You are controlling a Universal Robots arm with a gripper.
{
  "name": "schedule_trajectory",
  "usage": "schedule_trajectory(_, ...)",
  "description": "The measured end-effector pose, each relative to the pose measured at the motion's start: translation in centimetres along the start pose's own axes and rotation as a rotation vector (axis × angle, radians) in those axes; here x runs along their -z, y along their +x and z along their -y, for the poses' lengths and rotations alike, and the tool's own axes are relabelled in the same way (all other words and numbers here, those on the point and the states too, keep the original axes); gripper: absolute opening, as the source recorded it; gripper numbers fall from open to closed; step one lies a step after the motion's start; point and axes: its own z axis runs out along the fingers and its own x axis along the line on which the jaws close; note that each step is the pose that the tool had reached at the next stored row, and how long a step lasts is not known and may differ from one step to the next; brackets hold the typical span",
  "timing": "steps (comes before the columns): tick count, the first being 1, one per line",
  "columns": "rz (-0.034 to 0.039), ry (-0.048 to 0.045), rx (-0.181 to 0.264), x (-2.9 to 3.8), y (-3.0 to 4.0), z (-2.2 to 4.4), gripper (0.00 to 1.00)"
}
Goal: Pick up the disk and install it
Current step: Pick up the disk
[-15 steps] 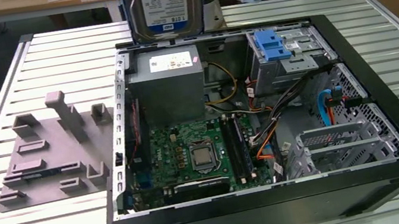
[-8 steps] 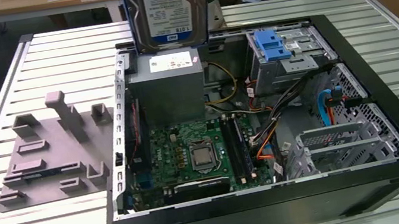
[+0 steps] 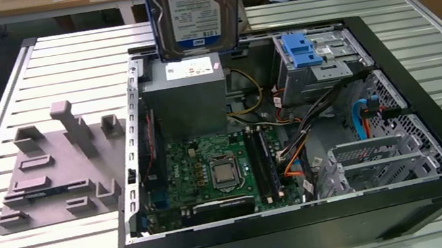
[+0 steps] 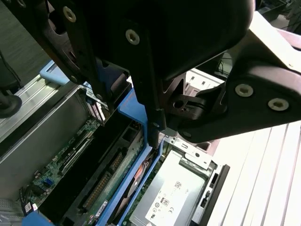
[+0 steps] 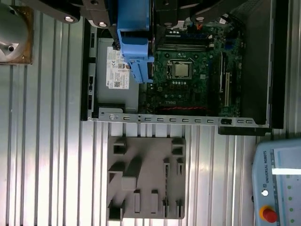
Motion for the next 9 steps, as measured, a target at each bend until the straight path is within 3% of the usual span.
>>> schedule_trajectory(9,0.0003,0.0061,0.0,-0.21,1.12,0.15,0.36)
